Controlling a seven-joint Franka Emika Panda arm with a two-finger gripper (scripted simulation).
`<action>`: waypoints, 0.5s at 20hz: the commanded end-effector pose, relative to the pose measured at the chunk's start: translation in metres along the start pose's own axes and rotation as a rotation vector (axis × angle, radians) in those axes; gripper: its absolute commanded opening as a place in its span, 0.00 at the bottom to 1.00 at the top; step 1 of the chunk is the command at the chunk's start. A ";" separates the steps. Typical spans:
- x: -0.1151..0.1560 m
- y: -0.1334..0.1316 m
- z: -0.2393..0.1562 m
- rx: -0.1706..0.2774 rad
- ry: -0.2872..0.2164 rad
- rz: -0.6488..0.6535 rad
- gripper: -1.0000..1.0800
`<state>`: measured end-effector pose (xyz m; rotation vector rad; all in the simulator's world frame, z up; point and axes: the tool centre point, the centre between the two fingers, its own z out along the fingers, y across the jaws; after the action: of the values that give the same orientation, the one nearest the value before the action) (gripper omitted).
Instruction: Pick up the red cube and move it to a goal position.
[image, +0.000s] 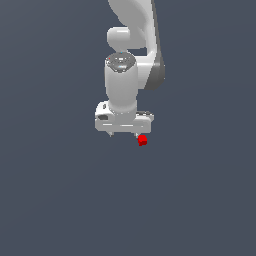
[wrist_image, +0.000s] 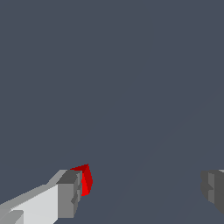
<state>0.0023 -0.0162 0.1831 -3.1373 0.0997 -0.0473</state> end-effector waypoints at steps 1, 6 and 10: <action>0.000 0.000 0.000 0.000 0.000 0.000 0.96; -0.003 -0.004 0.007 0.000 -0.001 -0.012 0.96; -0.012 -0.013 0.022 0.001 -0.004 -0.038 0.96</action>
<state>-0.0046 -0.0062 0.1675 -3.1384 0.0578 -0.0441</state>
